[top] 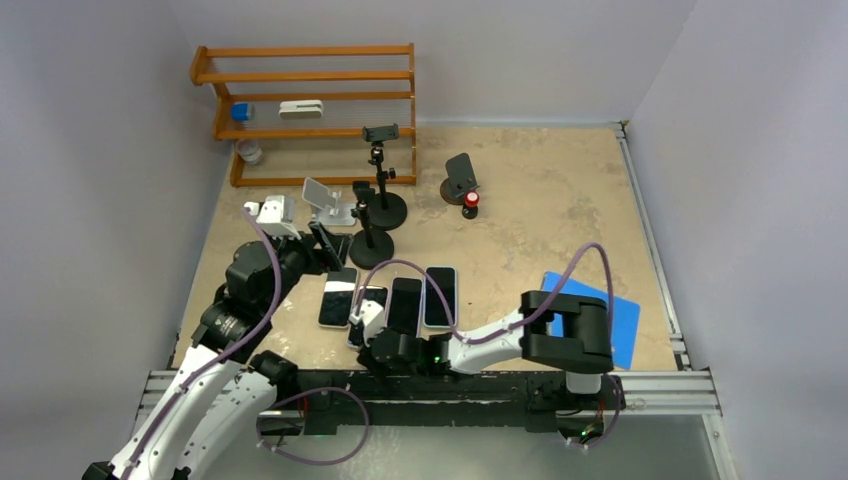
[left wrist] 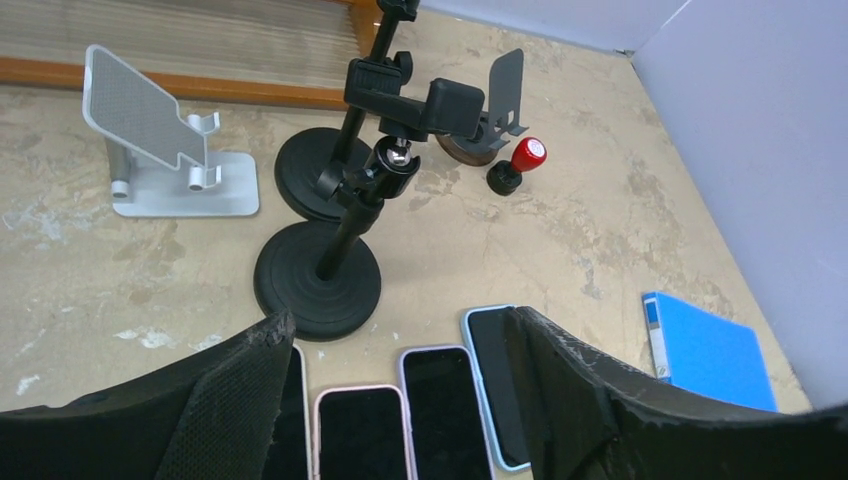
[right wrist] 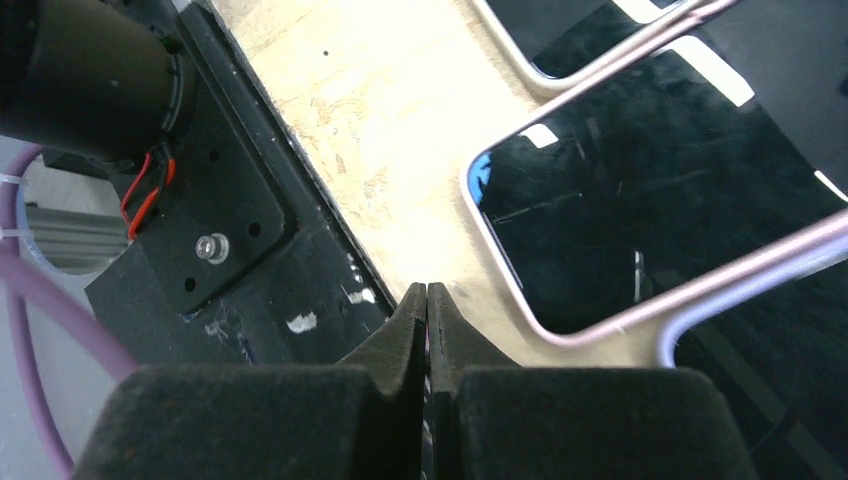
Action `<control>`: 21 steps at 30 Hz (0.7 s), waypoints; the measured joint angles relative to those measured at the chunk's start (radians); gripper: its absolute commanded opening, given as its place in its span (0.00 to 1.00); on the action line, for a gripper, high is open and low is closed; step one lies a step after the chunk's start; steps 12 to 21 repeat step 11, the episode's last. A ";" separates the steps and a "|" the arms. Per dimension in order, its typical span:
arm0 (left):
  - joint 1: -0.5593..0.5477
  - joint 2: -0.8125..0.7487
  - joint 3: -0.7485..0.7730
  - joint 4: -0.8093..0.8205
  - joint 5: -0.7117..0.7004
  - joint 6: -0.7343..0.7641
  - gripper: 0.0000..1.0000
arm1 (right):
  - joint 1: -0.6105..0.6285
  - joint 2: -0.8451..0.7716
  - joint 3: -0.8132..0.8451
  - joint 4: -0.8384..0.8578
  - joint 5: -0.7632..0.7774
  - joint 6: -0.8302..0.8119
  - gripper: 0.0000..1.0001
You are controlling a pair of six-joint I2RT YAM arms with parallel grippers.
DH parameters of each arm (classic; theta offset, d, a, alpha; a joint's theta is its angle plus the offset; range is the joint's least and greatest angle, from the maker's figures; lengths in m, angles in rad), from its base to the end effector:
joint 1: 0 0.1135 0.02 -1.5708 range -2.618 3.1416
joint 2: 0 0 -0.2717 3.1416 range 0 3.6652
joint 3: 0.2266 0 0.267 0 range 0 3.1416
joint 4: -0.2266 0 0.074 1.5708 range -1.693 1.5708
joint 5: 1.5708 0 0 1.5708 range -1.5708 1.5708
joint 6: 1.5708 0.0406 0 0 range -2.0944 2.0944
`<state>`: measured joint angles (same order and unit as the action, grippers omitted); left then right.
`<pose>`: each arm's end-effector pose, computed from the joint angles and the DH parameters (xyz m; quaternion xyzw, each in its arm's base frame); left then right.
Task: Remove the phone from the phone stand
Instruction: Reset both arms
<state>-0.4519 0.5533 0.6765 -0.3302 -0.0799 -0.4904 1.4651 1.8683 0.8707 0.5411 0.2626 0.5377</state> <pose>0.1379 -0.0633 0.3243 -0.0401 0.7751 -0.2582 0.5752 0.0519 0.3895 0.1373 -0.3144 0.7836 0.3816 0.3762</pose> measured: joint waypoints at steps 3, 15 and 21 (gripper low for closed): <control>0.000 0.009 0.000 0.000 -0.026 -0.045 0.80 | 0.000 -0.092 -0.073 0.016 0.043 0.002 0.21; 0.000 0.062 0.025 -0.018 -0.098 -0.162 0.84 | 0.000 -0.339 -0.134 0.030 0.227 0.010 0.57; 0.000 0.062 0.025 -0.018 -0.098 -0.162 0.84 | 0.000 -0.339 -0.134 0.030 0.227 0.010 0.57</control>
